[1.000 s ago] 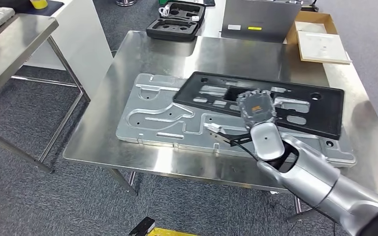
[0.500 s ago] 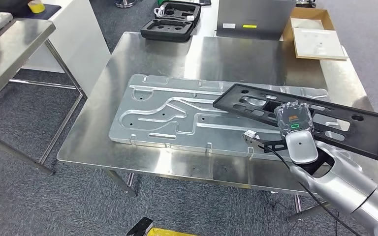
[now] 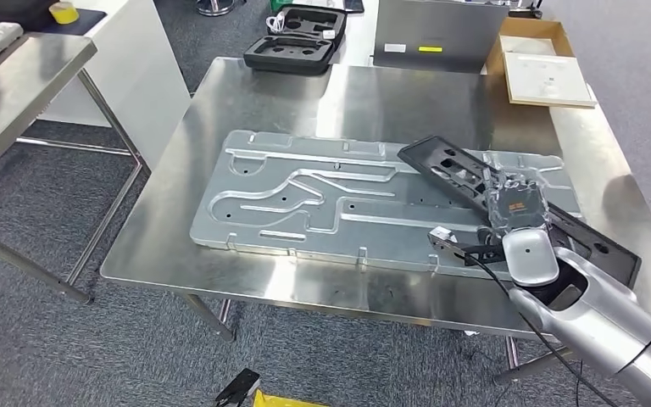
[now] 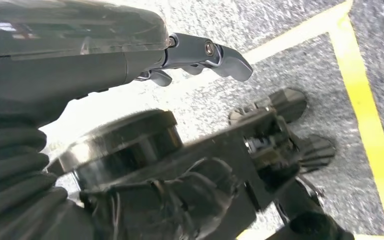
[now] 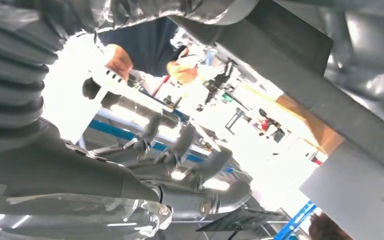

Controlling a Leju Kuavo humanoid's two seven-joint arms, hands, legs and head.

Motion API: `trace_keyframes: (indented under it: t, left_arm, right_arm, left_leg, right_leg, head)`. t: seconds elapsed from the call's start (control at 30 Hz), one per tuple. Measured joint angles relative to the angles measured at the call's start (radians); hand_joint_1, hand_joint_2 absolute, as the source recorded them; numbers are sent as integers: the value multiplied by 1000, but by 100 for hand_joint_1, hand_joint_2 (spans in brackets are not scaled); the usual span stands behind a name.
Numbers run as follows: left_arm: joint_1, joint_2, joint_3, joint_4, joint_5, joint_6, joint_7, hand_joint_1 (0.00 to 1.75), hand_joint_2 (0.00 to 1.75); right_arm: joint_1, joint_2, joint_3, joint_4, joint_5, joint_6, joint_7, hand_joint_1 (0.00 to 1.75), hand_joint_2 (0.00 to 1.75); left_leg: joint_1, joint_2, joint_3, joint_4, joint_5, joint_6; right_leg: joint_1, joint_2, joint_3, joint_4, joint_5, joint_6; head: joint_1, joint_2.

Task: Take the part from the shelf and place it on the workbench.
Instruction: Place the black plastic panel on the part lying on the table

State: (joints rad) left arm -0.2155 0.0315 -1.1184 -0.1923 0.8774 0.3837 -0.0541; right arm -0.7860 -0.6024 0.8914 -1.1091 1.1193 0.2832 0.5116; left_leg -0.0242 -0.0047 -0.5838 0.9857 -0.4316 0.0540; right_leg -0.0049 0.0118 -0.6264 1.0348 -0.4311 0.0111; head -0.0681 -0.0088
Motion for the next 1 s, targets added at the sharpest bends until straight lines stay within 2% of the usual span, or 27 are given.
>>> trace_keyframes:
  t: [0.07, 0.13, 0.17, 0.2, 0.23, 0.27, 0.3, 0.33, 0.37, 0.47, 0.53, 0.6, 0.67, 0.7, 0.73, 0.77, 0.83, 0.87, 0.9, 1.0]
  left_arm:
    - [-1, 0, 0, 0, -3, 0, 4, 0, 0]
    - [-2, 0, 0, 0, -5, 0, 7, 0, 0]
    - [-1, -1, -1, 0, -5, 0, 8, 0, 0]
    - [0, -1, -1, 0, -5, 0, 9, 0, 0]
    - [1, -1, -1, 0, -5, 0, 9, 0, 0]
    - [1, -1, -1, 0, -5, 0, 9, 0, 0]
    - [1, -1, -1, 0, -5, 0, 9, 0, 0]
    - [0, 0, -1, 0, -5, 0, 9, 0, 0]
    - [-1, 0, -1, 0, -5, 0, 9, 0, 0]
    - [0, 1, -2, 0, -3, -3, 9, 0, 0]
    - [1, 2, -2, 0, 0, -6, 9, 0, 0]
    - [1, 2, -2, 0, 2, -8, 8, 0, 0]
    - [2, 1, -2, 0, 2, -9, 5, 0, 0]
    - [3, 1, -2, 0, 3, -10, 4, 0, 0]
    - [4, 1, -2, 0, 4, -10, 5, 0, 0]
    - [4, 1, -2, 0, 7, -10, 8, 0, 0]
    - [5, 1, -2, 0, 14, -15, 11, 0, 0]
    - [5, 1, -2, 0, 18, -19, 10, 0, 0]
    - [6, 1, -2, 0, 21, -23, 7, 0, 0]
    - [12, 1, -2, 0, 29, -31, -2, 0, 0]
  right_arm:
    - [0, -6, -4, -1, 0, -1, 0, 0, 0]
    - [3, -8, -5, -1, 0, -1, 0, 0, 0]
    - [7, -8, -5, -1, 0, -1, 0, 0, 0]
    - [11, -8, -5, -1, 0, -1, 0, 0, 0]
    - [13, -9, -5, -1, 0, -1, 0, 0, 0]
    - [14, -9, -5, -1, 0, -1, 0, 0, 0]
    - [14, -10, -6, -1, 0, -1, 0, 0, 0]
    - [13, -11, -6, -2, 0, -2, 0, 0, 0]
    - [13, -11, -7, -2, 1, -2, 0, 0, 0]
    - [15, -12, -7, -4, 10, -11, -1, 0, 0]
    - [13, -12, -8, -9, 21, -35, -1, 0, 0]
    - [12, -12, -12, -21, 27, -98, -1, 0, 0]
    - [16, -12, -22, -41, 20, -201, -1, 0, 0]
    - [21, -12, -30, -55, 12, -263, 0, 0, 0]
    - [27, -12, -39, -71, 3, -328, 0, 0, 0]
    - [33, -11, -51, -91, -6, -395, 0, 0, 0]
    - [44, -6, -81, -143, -18, -511, -1, 0, 0]
    - [47, -2, -98, -173, -21, -553, -1, 0, 0]
    - [51, 5, -114, -204, -23, -582, -2, 0, 0]
    - [71, 30, -146, -292, -22, -622, -5, 0, 0]
  left_leg:
    - [5, 2, 9, -18, 11, 3]
    - [5, 2, 8, -19, 12, 5]
    - [5, 2, 7, -18, 12, 5]
    - [7, 2, 6, -15, 11, 5]
    - [9, 2, 5, -11, 9, 3]
    - [12, 1, 4, -4, 5, -1]
    - [13, 0, 1, 4, -1, -6]
    - [14, -1, -2, 15, -6, -12]
    - [13, -2, -7, 23, -11, -18]
    - [11, -3, -16, 32, -15, -24]
    - [13, -2, -27, 57, -33, -32]
    - [16, -1, -69, 151, -87, -41]
    - [18, 0, -134, 287, -143, -45]
    - [18, 0, -154, 326, -152, -43]
    - [17, 0, -157, 328, -141, -40]
    - [17, 0, -140, 290, -114, -35]
    - [14, -1, -74, 151, -47, -26]
    - [11, -2, -46, 92, -25, -23]
    - [8, -3, -30, 56, -14, -21]
    - [2, -5, -22, 33, -4, -15]
  right_leg:
    - [1, -1, -32, 76, -48, 7]
    - [-2, -2, -88, 201, -105, 14]
    - [-5, -2, -109, 245, -118, 18]
    - [-9, -3, -114, 257, -113, 22]
    - [-13, -4, -98, 225, -89, 27]
    - [-18, -6, -63, 157, -53, 32]
    - [-20, -6, -27, 89, -30, 36]
    - [-21, -5, 4, 31, -13, 36]
    - [-20, -4, 19, 3, -10, 32]
    - [-16, -1, 18, 2, -13, 12]
    - [-17, -1, 18, 3, -12, 1]
    - [-17, -1, 18, 2, -11, -6]
    - [-13, -2, 18, 3, -12, -9]
    - [-11, -3, 19, 3, -12, -10]
    - [-10, -4, 19, 4, -12, -11]
    - [-8, -4, 20, 5, -12, -12]
    - [-8, -3, 21, 5, -12, -12]
    - [-8, -2, 19, 5, -12, -11]
    - [-8, -2, 17, 5, -10, -8]
    - [-12, -1, 14, 1, -5, 6]
  head:
    - [1, 0]
    - [2, 0]
    - [1, 0]
    - [1, 0]
    - [1, 0]
    - [1, 0]
    - [2, 0]
    - [3, 0]
    - [3, 0]
    - [4, 0]
    - [3, 0]
    - [2, 0]
    - [2, 0]
    - [2, 0]
    - [2, 0]
    - [2, 0]
    - [2, 0]
    - [2, 0]
    - [2, 0]
    - [2, 0]
